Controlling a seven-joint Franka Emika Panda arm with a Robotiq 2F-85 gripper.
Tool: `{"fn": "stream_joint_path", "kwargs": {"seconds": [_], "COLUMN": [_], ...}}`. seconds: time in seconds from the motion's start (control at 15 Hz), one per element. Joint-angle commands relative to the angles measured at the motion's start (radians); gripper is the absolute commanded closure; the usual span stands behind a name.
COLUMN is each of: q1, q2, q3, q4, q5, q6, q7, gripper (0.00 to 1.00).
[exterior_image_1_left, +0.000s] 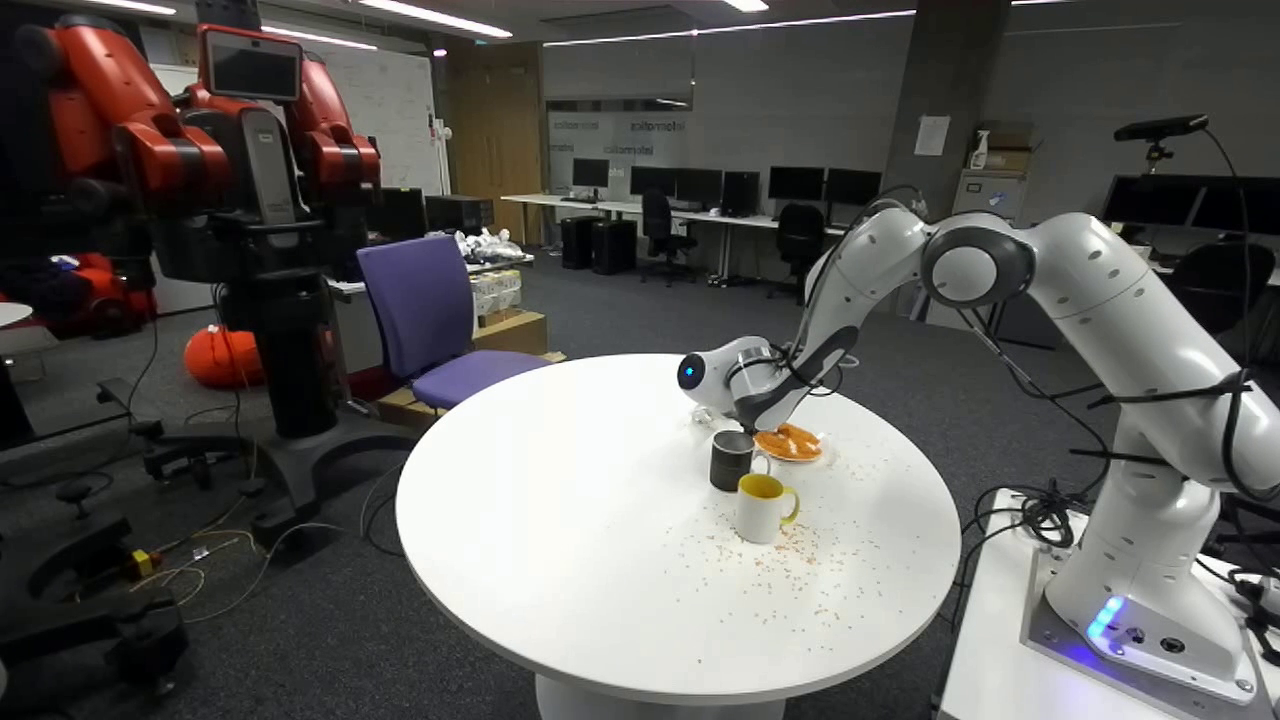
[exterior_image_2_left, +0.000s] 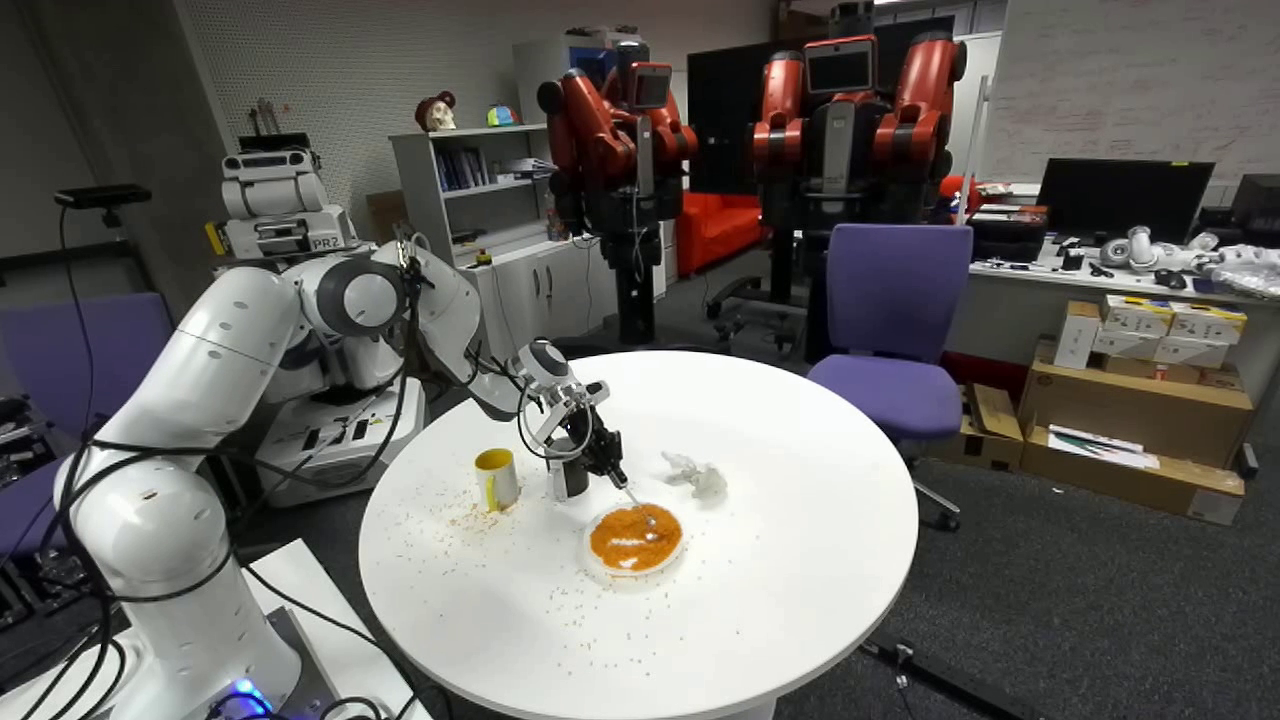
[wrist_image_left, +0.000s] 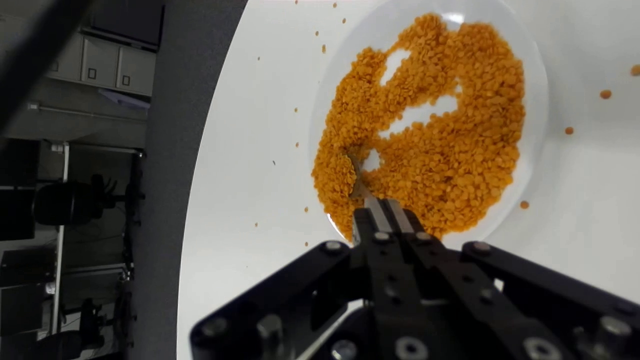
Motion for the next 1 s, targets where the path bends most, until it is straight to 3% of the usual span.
{"fn": "stream_joint_path", "kwargs": {"seconds": [0.0,0.93], "q1": [0.006,0.045], "q2": [0.001,-0.047], "q3": [-0.003,0.006], "q4": [0.013,-0.020], "q5": [-0.033,-0.032], "q6": [-0.012,-0.044], "q7": [0.022,0.059], "gripper": [1.00,1.00]}}
